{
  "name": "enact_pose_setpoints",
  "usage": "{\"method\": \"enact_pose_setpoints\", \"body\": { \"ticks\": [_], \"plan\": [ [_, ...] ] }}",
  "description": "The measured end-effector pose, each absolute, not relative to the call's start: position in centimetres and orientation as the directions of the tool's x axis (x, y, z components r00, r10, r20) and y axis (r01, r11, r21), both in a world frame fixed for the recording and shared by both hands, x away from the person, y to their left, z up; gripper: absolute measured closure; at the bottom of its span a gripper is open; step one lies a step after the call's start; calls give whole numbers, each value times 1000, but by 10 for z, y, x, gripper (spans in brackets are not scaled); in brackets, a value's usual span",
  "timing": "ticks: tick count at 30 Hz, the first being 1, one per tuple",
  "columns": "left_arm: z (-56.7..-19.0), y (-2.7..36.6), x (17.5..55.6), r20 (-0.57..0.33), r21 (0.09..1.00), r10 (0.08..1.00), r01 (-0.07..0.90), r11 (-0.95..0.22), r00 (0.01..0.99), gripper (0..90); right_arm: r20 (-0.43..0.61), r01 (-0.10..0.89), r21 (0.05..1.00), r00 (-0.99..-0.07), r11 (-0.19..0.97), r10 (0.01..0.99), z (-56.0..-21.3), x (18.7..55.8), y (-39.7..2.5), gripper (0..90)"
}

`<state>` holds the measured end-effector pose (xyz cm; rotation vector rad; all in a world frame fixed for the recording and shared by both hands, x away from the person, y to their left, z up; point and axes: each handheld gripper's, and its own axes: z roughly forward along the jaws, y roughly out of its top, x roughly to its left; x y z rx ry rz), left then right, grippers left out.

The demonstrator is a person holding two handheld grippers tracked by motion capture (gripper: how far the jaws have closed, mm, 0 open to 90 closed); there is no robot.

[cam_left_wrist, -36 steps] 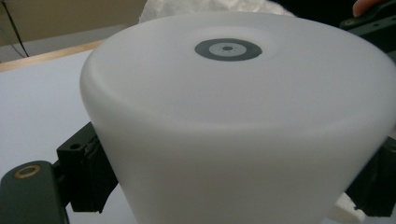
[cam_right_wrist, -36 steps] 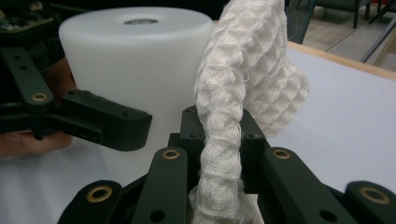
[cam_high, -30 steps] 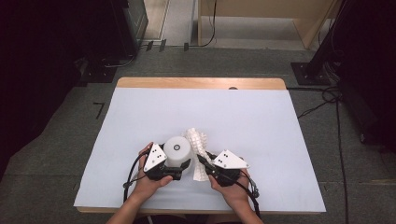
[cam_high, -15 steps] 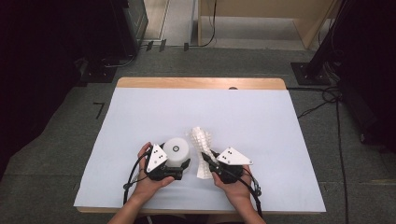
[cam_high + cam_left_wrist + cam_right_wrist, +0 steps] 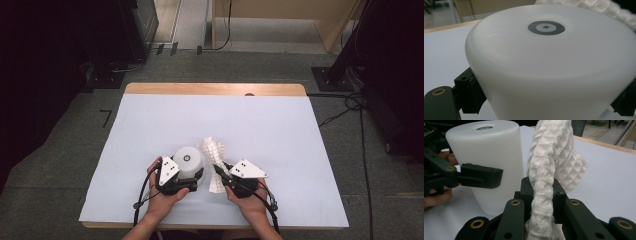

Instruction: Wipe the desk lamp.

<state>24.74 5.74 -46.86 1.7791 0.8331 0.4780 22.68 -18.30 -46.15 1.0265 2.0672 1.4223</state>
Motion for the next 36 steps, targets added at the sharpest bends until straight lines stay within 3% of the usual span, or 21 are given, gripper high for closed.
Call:
{"method": "enact_pose_setpoints", "body": {
  "ticks": [6,10,20,31,36],
  "plan": [
    [-463,51,241,-51,938,636,256,-233,770,84,-2,260,939,-653,227,757,-443,213,-171,778],
    [-460,54,242,-70,942,624,258,-216,778,85,36,280,940,-650,196,759,-440,213,-174,779],
    [-453,73,251,-121,951,638,274,-145,760,86,40,339,903,-678,265,734,-462,220,-163,779],
    [-465,57,249,-43,932,623,256,-256,781,86,24,271,939,-665,211,746,-444,214,-172,780],
    [-458,64,248,-71,947,615,246,-204,785,86,41,311,922,-667,229,744,-454,218,-170,780]
  ]
}}
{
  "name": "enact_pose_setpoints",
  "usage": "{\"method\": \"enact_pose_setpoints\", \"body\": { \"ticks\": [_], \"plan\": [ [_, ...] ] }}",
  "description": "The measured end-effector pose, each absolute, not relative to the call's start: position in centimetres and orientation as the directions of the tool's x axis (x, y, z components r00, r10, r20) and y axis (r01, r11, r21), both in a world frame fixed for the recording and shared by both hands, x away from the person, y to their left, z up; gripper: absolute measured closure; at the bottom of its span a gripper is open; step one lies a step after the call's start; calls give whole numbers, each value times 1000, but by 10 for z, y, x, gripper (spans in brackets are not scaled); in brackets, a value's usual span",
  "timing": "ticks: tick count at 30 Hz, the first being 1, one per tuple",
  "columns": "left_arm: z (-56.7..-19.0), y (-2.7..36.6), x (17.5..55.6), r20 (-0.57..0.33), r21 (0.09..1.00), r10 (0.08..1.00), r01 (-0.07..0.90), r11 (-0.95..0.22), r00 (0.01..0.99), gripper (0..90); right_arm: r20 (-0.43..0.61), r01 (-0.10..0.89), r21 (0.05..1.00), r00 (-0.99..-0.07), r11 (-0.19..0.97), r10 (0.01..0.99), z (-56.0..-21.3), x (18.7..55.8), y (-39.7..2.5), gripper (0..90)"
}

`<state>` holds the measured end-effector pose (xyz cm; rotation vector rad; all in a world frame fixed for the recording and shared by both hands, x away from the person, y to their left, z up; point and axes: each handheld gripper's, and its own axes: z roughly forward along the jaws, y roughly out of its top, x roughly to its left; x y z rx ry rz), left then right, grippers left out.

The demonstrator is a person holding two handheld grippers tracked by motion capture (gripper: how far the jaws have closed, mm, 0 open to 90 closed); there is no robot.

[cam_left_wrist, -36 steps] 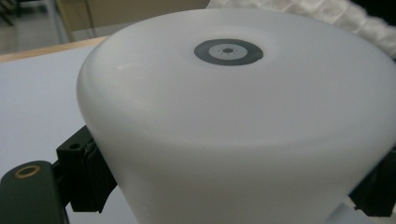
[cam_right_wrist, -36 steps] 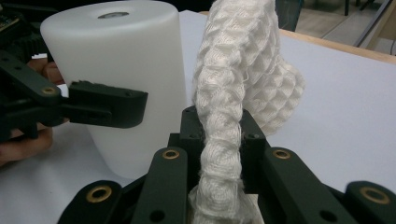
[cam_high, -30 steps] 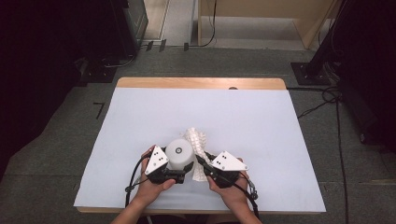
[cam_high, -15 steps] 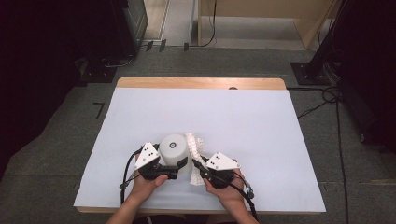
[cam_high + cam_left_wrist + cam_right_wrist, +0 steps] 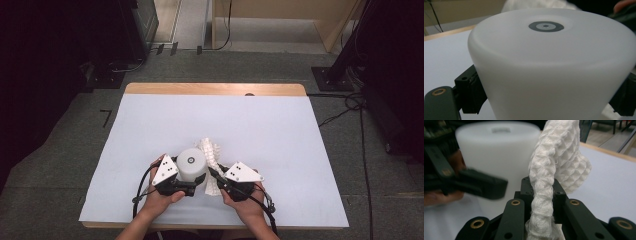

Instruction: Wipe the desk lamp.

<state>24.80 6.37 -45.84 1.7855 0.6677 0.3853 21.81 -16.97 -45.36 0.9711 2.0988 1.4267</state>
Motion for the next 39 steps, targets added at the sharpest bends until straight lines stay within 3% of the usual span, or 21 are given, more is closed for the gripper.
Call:
{"method": "enact_pose_setpoints", "body": {
  "ticks": [7,14,20,25,31,33,39],
  "plan": [
    [-461,68,252,-49,947,659,244,-208,750,86,40,337,905,-673,258,738,-463,222,-165,779],
    [-474,62,254,22,929,675,234,-286,737,85,52,348,914,-609,208,792,-462,226,-179,781],
    [-476,66,255,14,926,674,244,-287,739,83,70,358,916,-584,179,809,-463,229,-188,781],
    [-479,57,247,35,911,740,283,-300,672,53,68,357,916,-585,182,808,-464,232,-188,781],
    [-477,47,238,12,899,828,356,-253,560,35,72,365,912,-597,190,799,-466,235,-183,780],
    [-477,44,235,19,902,833,349,-253,553,80,72,366,910,-607,197,791,-467,234,-180,780],
    [-474,59,244,-54,910,777,352,-221,627,85,59,358,908,-626,220,778,-468,233,-173,780]
  ]
}}
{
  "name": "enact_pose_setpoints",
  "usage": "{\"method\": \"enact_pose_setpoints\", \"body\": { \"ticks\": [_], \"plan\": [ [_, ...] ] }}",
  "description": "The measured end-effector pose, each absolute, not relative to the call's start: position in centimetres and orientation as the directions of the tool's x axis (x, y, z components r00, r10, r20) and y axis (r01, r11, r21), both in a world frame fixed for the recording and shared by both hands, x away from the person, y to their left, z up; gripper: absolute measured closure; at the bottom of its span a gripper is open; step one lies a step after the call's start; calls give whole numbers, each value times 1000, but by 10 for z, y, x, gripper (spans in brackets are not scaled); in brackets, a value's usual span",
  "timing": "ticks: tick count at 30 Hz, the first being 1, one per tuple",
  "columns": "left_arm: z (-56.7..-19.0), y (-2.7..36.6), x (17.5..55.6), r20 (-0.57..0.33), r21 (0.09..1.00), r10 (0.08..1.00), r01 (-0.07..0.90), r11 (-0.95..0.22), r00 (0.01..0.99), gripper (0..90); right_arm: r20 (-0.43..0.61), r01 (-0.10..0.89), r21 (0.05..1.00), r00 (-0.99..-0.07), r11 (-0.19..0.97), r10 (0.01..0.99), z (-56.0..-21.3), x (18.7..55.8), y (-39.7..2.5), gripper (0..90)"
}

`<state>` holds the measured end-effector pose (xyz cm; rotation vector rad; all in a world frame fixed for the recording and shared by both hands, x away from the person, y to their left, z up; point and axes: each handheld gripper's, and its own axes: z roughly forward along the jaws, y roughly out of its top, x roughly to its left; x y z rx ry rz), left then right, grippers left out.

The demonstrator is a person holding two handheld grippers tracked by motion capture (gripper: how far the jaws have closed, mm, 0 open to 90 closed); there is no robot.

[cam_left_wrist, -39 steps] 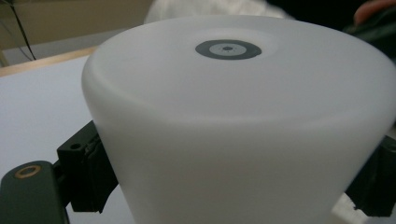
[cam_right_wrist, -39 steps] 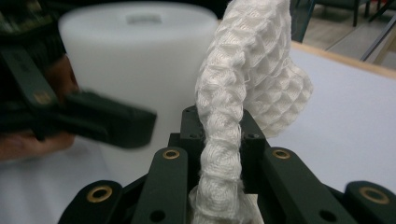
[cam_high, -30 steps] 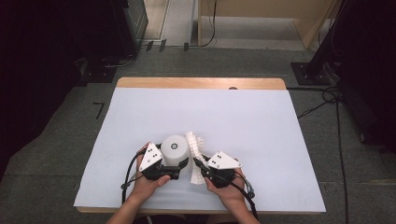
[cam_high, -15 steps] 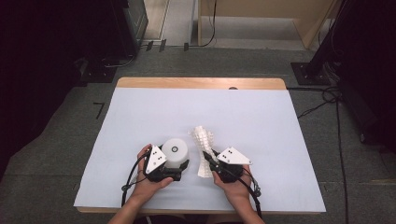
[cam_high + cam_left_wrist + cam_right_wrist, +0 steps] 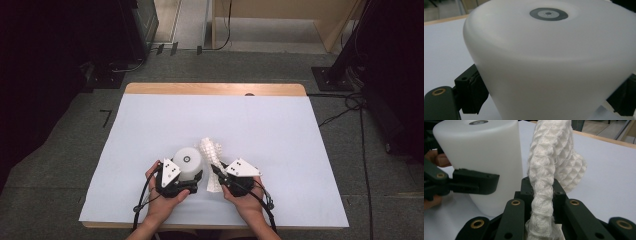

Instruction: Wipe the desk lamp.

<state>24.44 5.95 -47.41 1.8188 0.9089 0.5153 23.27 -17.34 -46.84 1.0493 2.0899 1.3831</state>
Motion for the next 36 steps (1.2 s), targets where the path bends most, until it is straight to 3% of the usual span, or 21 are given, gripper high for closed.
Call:
{"method": "enact_pose_setpoints", "body": {
  "ticks": [4,8,22,30,36],
  "plan": [
    [-465,74,249,-145,930,697,337,-146,702,86,56,350,910,-634,222,771,-468,232,-172,780],
    [-457,80,250,-155,941,639,310,-138,754,86,59,350,908,-650,229,758,-469,231,-169,780],
    [-463,70,249,-116,925,627,315,-215,770,86,7,230,951,-689,209,725,-441,216,-169,781],
    [-456,79,251,-123,936,641,303,-179,758,86,21,317,906,-696,281,718,-463,224,-160,780],
    [-463,69,249,-78,928,629,286,-237,774,86,14,281,927,-686,248,727,-451,221,-164,780]
  ]
}}
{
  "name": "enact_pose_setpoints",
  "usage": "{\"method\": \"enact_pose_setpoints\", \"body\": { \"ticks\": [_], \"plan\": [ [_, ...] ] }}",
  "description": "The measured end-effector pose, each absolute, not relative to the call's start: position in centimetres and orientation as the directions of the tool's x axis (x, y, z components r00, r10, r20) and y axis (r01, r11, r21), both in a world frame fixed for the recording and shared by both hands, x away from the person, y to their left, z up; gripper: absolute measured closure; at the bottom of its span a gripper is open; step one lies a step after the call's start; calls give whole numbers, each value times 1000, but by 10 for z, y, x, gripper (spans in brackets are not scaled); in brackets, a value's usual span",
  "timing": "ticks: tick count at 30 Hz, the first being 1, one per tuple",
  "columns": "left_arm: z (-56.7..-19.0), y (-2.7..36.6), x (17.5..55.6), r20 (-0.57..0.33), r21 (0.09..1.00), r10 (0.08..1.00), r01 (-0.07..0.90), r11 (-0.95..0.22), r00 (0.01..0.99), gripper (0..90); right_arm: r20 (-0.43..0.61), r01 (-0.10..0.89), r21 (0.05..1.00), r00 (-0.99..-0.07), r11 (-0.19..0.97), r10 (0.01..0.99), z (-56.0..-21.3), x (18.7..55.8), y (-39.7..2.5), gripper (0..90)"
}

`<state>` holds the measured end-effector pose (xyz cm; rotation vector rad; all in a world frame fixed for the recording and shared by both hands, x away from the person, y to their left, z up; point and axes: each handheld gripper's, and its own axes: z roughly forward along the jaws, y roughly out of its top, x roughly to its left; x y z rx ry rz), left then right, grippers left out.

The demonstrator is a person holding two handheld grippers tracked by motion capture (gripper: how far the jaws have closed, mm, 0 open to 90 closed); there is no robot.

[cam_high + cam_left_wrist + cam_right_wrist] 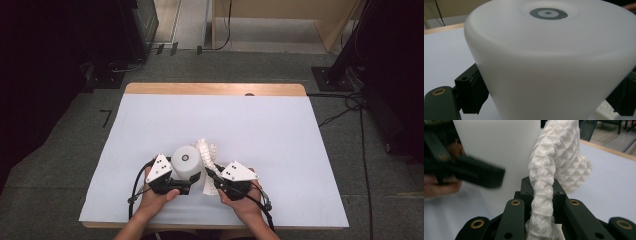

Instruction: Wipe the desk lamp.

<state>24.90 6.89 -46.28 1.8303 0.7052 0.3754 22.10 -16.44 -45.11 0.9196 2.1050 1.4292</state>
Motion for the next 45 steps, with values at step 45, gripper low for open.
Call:
{"method": "enact_pose_setpoints", "body": {
  "ticks": [45],
  "plan": [
    [-468,73,248,-93,931,710,314,-187,698,86,60,352,908,-647,227,760,-468,233,-175,778]
  ]
}}
